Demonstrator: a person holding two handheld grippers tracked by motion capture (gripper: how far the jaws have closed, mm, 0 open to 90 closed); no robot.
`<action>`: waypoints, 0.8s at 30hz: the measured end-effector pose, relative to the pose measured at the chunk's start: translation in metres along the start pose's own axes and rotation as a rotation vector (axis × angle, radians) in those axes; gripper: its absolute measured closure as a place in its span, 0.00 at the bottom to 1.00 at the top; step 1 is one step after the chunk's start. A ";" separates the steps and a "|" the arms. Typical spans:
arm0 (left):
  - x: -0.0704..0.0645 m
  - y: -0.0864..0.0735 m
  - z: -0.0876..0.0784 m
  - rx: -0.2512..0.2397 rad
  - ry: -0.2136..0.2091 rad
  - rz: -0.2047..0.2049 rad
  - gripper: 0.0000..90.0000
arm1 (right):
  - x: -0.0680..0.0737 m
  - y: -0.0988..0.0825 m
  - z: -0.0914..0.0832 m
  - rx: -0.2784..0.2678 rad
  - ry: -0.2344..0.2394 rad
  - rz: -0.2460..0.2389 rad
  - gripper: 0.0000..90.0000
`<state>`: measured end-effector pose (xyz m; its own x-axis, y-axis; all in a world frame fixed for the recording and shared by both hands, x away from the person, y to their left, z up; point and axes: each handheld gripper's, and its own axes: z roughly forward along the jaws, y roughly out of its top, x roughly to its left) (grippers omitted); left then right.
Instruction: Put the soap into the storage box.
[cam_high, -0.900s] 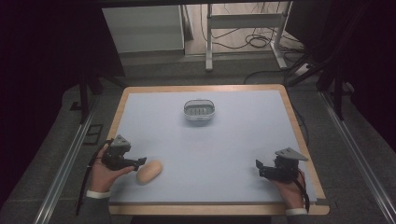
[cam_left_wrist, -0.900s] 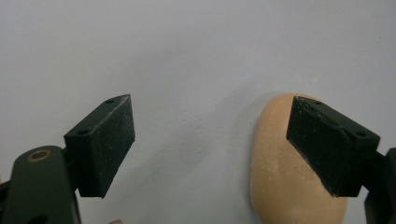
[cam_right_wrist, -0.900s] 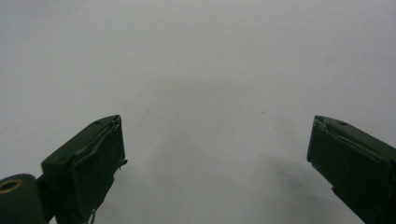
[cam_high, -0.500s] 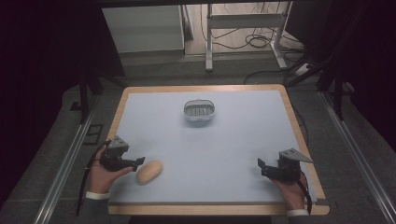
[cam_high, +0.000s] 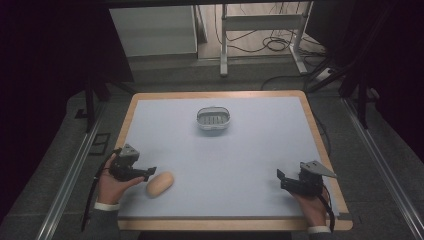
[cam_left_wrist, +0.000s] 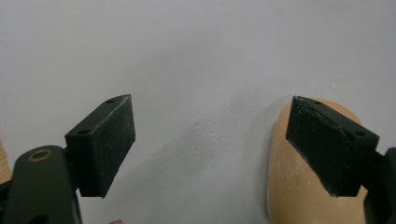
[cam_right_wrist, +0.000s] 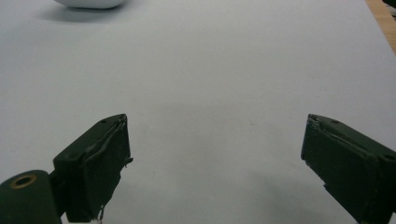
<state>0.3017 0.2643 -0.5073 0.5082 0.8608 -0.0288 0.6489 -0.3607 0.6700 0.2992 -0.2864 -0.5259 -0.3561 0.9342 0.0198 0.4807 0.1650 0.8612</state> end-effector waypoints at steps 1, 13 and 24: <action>-0.001 0.000 0.000 0.001 0.000 0.001 0.18 | -0.001 0.000 0.000 -0.004 -0.001 0.007 0.09; 0.001 0.005 -0.008 0.034 -0.014 -0.002 0.18 | -0.002 0.000 -0.001 -0.006 0.008 0.014 0.09; -0.011 0.022 -0.020 0.058 -0.018 0.060 0.17 | 0.000 0.000 0.000 -0.006 -0.003 0.003 0.09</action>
<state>0.2988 0.2539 -0.4775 0.5568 0.8307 -0.0041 0.6484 -0.4315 0.6272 0.2990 -0.2867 -0.5261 -0.3528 0.9355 0.0206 0.4766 0.1607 0.8643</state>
